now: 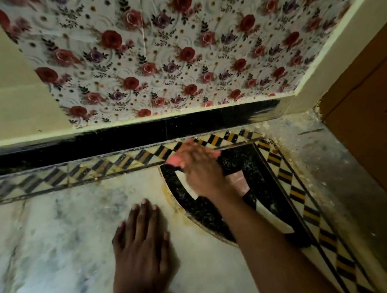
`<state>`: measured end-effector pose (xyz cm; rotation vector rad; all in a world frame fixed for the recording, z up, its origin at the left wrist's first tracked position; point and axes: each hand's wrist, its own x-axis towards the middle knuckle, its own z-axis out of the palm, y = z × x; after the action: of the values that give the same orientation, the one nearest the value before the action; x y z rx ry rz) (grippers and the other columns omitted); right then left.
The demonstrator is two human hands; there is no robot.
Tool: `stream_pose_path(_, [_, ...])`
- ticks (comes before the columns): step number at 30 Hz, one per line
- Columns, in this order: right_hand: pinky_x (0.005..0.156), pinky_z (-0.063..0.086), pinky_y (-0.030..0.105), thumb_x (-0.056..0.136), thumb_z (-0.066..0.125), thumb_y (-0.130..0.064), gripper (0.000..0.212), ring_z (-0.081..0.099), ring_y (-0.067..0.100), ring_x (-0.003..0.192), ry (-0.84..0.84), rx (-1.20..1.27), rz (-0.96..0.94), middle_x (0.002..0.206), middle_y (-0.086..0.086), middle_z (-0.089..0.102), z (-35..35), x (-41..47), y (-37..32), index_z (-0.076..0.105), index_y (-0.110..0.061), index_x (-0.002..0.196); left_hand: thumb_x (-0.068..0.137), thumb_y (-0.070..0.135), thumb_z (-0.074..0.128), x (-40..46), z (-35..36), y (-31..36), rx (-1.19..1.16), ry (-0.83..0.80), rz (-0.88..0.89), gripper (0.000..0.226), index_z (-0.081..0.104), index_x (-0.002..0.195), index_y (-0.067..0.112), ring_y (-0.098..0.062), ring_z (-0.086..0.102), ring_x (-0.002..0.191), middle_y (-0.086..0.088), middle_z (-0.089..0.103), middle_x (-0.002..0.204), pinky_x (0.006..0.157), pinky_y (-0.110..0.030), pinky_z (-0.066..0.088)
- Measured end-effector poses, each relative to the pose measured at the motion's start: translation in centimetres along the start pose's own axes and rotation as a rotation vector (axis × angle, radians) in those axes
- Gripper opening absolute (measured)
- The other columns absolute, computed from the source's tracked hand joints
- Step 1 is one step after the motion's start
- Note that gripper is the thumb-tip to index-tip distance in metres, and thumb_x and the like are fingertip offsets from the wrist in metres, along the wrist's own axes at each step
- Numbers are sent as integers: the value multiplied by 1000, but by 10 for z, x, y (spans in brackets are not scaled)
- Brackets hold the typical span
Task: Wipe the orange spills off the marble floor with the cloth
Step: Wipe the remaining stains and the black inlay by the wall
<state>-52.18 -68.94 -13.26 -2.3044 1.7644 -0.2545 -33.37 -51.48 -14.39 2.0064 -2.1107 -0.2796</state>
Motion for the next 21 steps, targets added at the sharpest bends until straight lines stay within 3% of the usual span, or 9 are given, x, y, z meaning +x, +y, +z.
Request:
stream_pose_path(2, [130, 24, 55, 106, 41, -23, 50, 30, 32, 158, 83, -8, 277, 169, 10, 35, -15, -2, 55, 43, -28, 155, 102, 48, 25, 0, -1, 2, -13, -27, -4, 69, 30, 166, 25, -19, 7, 164, 1, 10, 178, 128, -49, 14])
stream_pose_path(5, [132, 6, 53, 112, 33, -33, 59, 7, 33, 165, 214, 53, 835, 178, 10, 13, -38, -14, 104, 20, -20, 168, 103, 48, 22, 2, -2, 3, -12, -45, 1, 68, 24, 167, 24, -17, 0, 165, 1, 4, 178, 130, -48, 9])
stream_pose_path(7, [131, 4, 55, 112, 31, -36, 61, 0, 34, 165, 188, 168, 987, 179, 6, 8, -44, -6, 88, 16, -19, 169, 105, 50, 17, 0, -1, -1, 6, -58, 18, 69, 21, 168, 23, -18, -1, 165, 0, 2, 178, 130, -48, 7])
stream_pose_path(9, [130, 7, 58, 111, 35, -37, 62, 4, 36, 164, 160, 174, 826, 179, 5, 11, -35, -5, 56, 17, -21, 168, 105, 52, 15, -1, 2, -4, 12, -66, 33, 70, 18, 169, 22, -19, -2, 165, 0, 0, 178, 130, -47, 6])
stream_pose_path(11, [129, 13, 59, 110, 40, -37, 59, 12, 35, 164, 126, 105, 495, 178, 3, 18, -13, -29, 16, 23, -28, 166, 105, 52, 16, 0, 3, -7, 23, -63, 31, 71, 19, 168, 22, -20, 0, 165, -1, 1, 178, 130, -48, 8])
stream_pose_path(15, [127, 20, 49, 104, 38, -41, 56, 20, 20, 163, 67, 32, 75, 174, -10, 29, 16, -145, -39, 35, -41, 161, 106, 51, 22, -1, 7, -8, 44, -51, 44, 69, 23, 167, 19, -22, 6, 165, -3, 6, 178, 128, -46, 9])
stream_pose_path(17, [121, 27, 47, 105, 36, -43, 53, 30, 21, 159, 58, 1, 142, 171, -10, 36, 13, -178, -22, 41, -44, 158, 106, 52, 18, -1, 5, -8, 44, -59, 45, 70, 20, 168, 20, -21, 1, 165, -2, 3, 178, 129, -46, 7])
stream_pose_path(19, [117, 33, 53, 105, 31, -45, 53, 38, 29, 155, 164, -45, 372, 168, -2, 43, 6, -175, 7, 45, -39, 156, 106, 53, 16, 2, 4, -8, 43, -59, 47, 70, 17, 169, 21, -20, -3, 165, -2, 0, 178, 130, -47, 4])
stream_pose_path(21, [123, 23, 56, 105, 26, -46, 59, 25, 29, 161, 201, -32, 586, 174, -2, 30, -1, -144, 27, 37, -35, 162, 106, 53, 18, 0, 3, -7, 48, -67, 51, 70, 17, 169, 21, -21, -3, 165, -3, 1, 178, 130, -46, 4])
